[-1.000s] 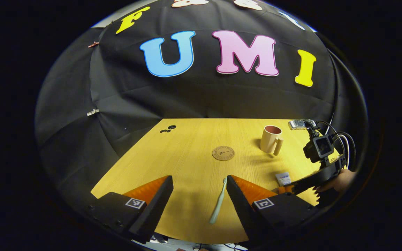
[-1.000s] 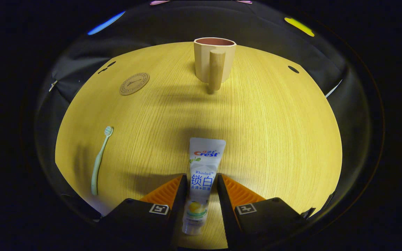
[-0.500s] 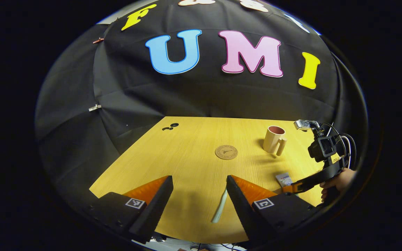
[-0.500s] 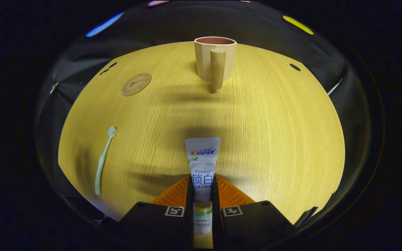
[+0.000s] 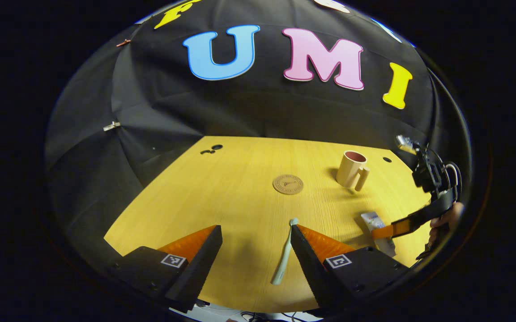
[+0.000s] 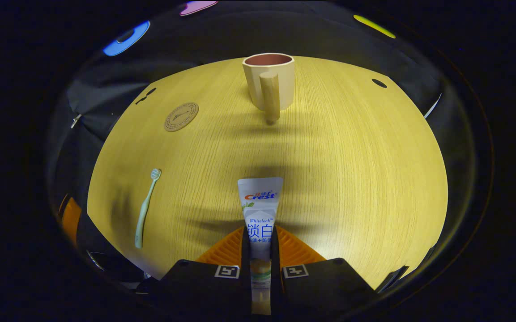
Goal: Put the toothbrush and toothpaste on the desktop into the cup, then pick up the cup and place it on the coaster on the desktop.
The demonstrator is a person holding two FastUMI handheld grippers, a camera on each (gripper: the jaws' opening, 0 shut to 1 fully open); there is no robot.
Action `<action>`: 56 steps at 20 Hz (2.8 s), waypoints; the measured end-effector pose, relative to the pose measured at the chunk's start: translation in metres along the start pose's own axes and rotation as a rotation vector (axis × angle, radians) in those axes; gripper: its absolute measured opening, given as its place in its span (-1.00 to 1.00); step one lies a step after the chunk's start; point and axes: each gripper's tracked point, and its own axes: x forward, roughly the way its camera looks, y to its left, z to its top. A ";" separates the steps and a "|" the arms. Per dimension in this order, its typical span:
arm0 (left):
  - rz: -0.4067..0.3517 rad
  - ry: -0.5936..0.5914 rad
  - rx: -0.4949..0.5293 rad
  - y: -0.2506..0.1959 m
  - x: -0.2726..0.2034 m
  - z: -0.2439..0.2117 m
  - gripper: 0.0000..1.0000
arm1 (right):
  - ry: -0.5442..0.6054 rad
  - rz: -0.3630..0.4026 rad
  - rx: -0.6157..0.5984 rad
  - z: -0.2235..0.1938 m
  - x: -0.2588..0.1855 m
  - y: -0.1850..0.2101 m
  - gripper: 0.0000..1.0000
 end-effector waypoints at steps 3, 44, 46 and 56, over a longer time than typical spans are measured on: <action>-0.059 0.124 0.040 -0.011 0.018 -0.029 0.96 | -0.025 0.020 0.010 0.006 -0.017 -0.004 -0.60; -0.179 0.500 0.143 -0.056 0.084 -0.096 -0.87 | -0.169 0.122 0.030 0.058 -0.081 -0.049 -0.59; -0.186 0.475 0.103 -0.057 0.080 -0.092 -0.87 | -0.229 0.133 0.019 0.086 -0.089 -0.045 -0.60; -0.272 0.288 0.042 -0.078 0.061 -0.025 -0.87 | -0.453 0.190 -0.023 0.208 -0.108 -0.013 -0.60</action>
